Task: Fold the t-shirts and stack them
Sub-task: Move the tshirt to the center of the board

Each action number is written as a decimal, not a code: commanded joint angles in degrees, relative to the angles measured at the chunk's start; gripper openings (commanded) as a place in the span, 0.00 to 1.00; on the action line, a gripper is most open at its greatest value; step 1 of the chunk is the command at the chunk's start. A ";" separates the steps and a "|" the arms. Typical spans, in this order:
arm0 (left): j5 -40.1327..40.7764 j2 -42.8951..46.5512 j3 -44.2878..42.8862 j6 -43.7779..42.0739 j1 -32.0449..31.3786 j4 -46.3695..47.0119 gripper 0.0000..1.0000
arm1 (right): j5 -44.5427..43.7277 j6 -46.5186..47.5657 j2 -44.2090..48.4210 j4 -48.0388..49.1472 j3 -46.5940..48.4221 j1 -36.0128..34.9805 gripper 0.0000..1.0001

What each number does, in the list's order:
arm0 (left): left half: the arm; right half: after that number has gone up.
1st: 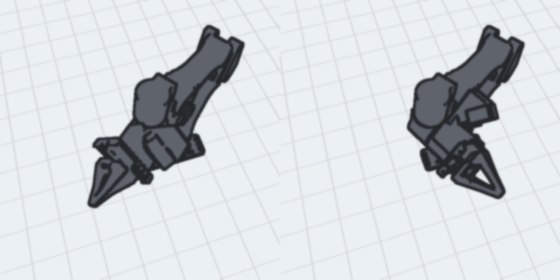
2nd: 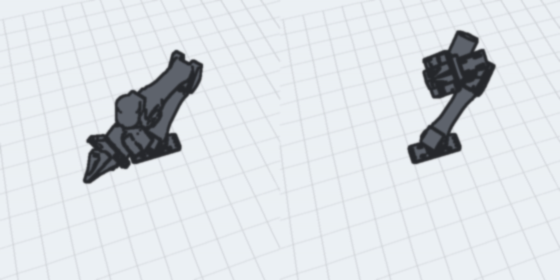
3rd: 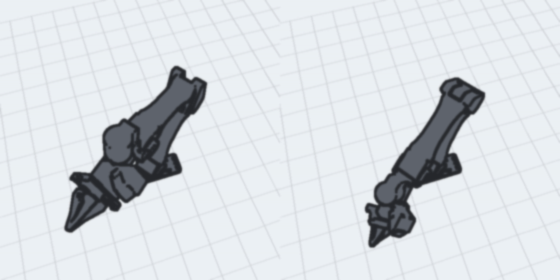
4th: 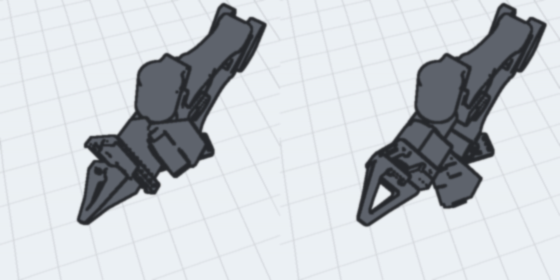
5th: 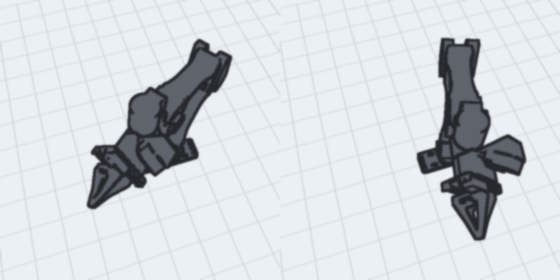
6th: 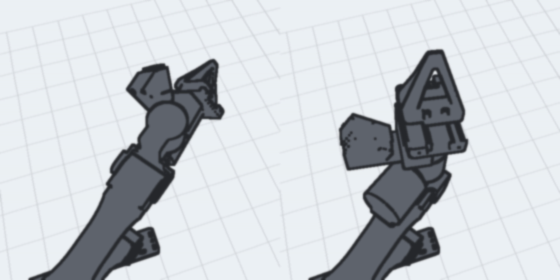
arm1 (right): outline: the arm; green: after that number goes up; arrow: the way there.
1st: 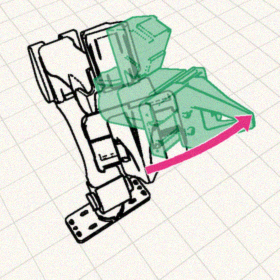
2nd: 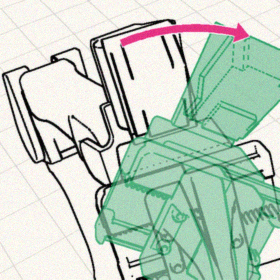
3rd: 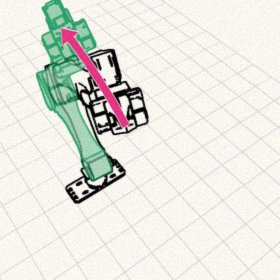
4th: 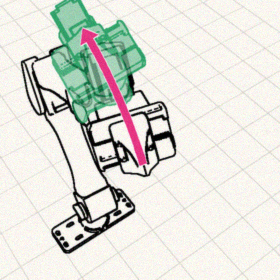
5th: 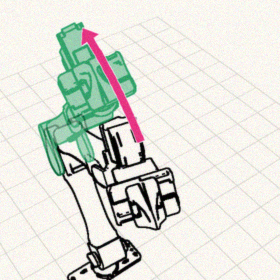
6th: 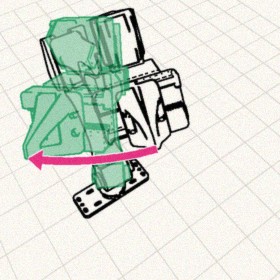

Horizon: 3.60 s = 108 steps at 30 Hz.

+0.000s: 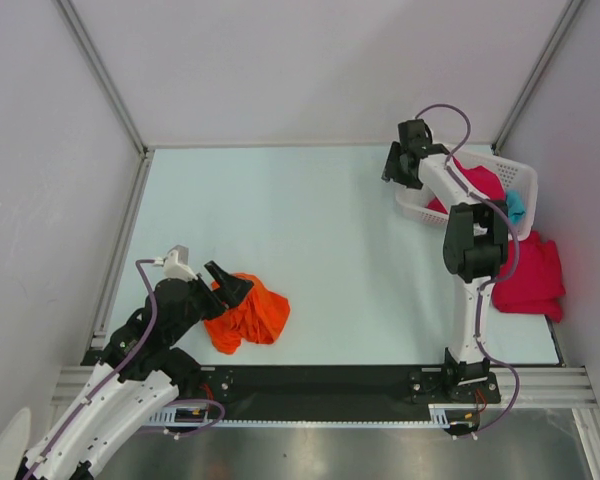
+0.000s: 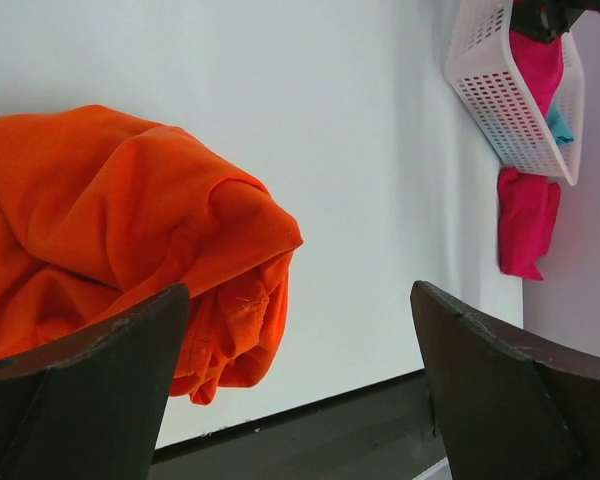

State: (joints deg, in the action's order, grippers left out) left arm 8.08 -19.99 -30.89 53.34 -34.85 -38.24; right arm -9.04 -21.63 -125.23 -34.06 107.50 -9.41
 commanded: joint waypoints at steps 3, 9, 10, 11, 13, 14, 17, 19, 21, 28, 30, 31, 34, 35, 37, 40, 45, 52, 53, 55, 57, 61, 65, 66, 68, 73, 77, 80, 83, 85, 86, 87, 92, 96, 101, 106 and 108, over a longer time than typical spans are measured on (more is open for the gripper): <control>-1.66 0.30 -1.19 -1.49 -0.13 0.97 0.97 | -6.69 4.66 10.87 3.30 2.80 -7.10 0.64; -2.10 1.35 -0.31 -0.78 -0.13 1.15 0.97 | -6.61 3.96 15.62 2.86 -0.80 -12.99 0.61; -2.19 1.44 -0.31 -0.78 -0.13 1.15 0.97 | -6.78 4.05 15.89 3.12 -1.76 -13.79 0.61; -2.19 1.62 -0.22 -0.87 -0.13 1.15 0.97 | -6.87 3.79 16.07 3.21 -3.86 -14.40 0.61; -2.45 2.06 0.04 -1.13 -0.13 1.06 0.97 | -6.34 3.44 15.98 3.39 -5.89 -16.07 0.60; -2.36 2.15 0.22 -1.13 -0.13 0.89 0.97 | -6.26 2.83 15.98 3.56 -7.99 -16.51 0.59; -2.54 2.94 0.66 -1.13 -0.13 0.80 0.97 | -6.43 2.12 15.54 4.62 -11.43 -17.75 0.58; -2.45 3.55 0.75 -1.13 -0.22 0.45 0.97 | -6.08 1.06 15.37 5.32 -14.51 -18.10 0.57; -2.45 3.90 1.01 -1.22 -0.13 0.10 0.97 | -5.91 0.45 15.37 5.85 -17.40 -18.36 0.56; -2.36 4.34 0.84 -1.13 -0.13 0.01 0.97 | -8.89 2.28 12.56 7.00 -18.48 -17.93 0.55; -2.36 4.34 0.75 -1.22 -0.13 -0.26 0.97 | -9.85 2.55 9.93 6.12 -16.81 -16.79 0.55; -2.10 4.34 0.57 -1.40 -0.13 -0.34 0.97 | -10.12 2.82 9.22 5.51 -14.97 -16.43 0.55; -1.40 4.43 -0.04 -1.66 -0.13 -1.22 0.97 | -9.86 3.26 5.36 3.49 -11.37 -14.06 0.55; -1.14 4.61 -0.48 -1.75 -0.13 -1.49 0.97 | -9.77 3.35 4.13 2.96 -8.74 -13.27 0.55; -0.52 4.69 -1.27 -1.92 -0.13 -2.36 0.97 | -9.68 3.17 1.23 1.20 -6.18 -11.34 0.54; 0.27 4.96 -2.24 -2.36 -0.13 -3.59 0.98 | -10.38 2.73 -1.76 -0.29 -2.57 -8.88 0.54; 1.68 4.61 -4.79 -3.68 -0.13 -5.79 0.98 | -12.58 1.68 -5.02 -1.88 2.17 -5.18 0.53; 1.77 3.73 -6.81 -4.30 -0.13 -7.11 0.98 | -12.85 2.73 -13.62 -5.83 14.73 0.52 0.53; 1.77 3.64 -6.81 -4.30 -0.13 -7.20 0.98 | -12.93 2.90 -14.86 -6.53 16.75 0.97 0.53; 1.77 3.73 -6.90 -4.30 -0.13 -7.72 0.98 | -13.02 3.52 -16.88 -8.47 22.36 1.85 0.53; 2.12 3.90 -7.07 -4.21 -0.13 -8.25 0.98 | -13.29 3.52 -19.26 -9.18 25.11 3.34 0.54; 2.38 3.64 -7.60 -4.21 -0.13 -9.40 0.98 | -11.97 2.21 -21.98 -8.91 29.68 7.46 0.54; 2.56 2.68 -8.13 -4.47 -0.13 -9.93 0.98 | -11.26 -0.60 -23.48 -8.30 30.40 11.32 0.54; 2.47 2.15 -8.22 -4.47 -0.13 -9.84 0.98 | -11.44 -1.04 -23.48 -8.30 30.22 11.86 0.53; 2.30 1.71 -8.13 -4.56 -0.13 -9.93 0.98 | -11.96 -2.10 -23.74 -8.04 29.43 13.62 0.52; 1.94 0.13 -7.43 -4.21 -0.13 -9.14 0.98 | -14.78 -2.45 -23.83 -7.51 28.20 16.09 0.51; 1.33 -0.84 -6.29 -4.21 -0.22 -7.64 0.98 | -13.73 -3.51 -22.61 -7.07 25.66 17.23 0.55; 0.54 -1.89 -5.67 -4.21 -0.13 -5.98 0.98 | -13.20 -4.56 -19.54 -4.88 22.76 16.79 0.60; 0.27 -1.90 -5.49 -4.39 -0.13 -5.62 0.98 | -13.37 -4.22 -15.67 -2.15 20.12 15.39 0.63; 0.36 -1.37 -5.40 -4.65 -0.13 -5.79 0.98 | -14.25 -3.08 -14.35 -2.23 22.30 13.99 0.66; 0.45 -0.67 -5.32 -4.65 -0.13 -6.23 0.98 | -14.60 -2.63 -14.08 -2.50 23.27 13.54 0.67; 0.71 -0.23 -5.32 -4.65 -0.13 -6.32 0.98 | -15.30 -2.28 -13.82 -3.02 24.58 13.11 0.68; 0.72 1.88 -4.70 -4.47 -0.13 -7.02 0.98 | -16.97 -2.19 -8.65 -4.61 25.04 11.96 0.69; 0.19 3.28 -5.05 -4.56 -0.13 -7.64 0.98 | -23.03 -3.24 -1.96 -2.77 16.01 13.10 0.69; -0.34 4.52 -5.05 -4.56 -0.13 -7.82 0.99 | -24.97 -8.15 7.88 0.05 -1.46 18.19 0.69; -3.24 4.96 -4.70 -4.04 -0.13 -5.88 0.99 | -24.27 -11.86 14.13 1.46 -10.90 22.94 0.68; -3.33 5.13 -4.96 -4.30 -0.13 -5.79 0.99 | -24.45 -11.77 14.40 0.85 -12.40 23.12 0.68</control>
State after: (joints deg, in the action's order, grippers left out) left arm 6.98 -15.62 -35.97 49.93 -34.85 -46.22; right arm -31.24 -30.68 -114.63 -34.46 98.00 13.50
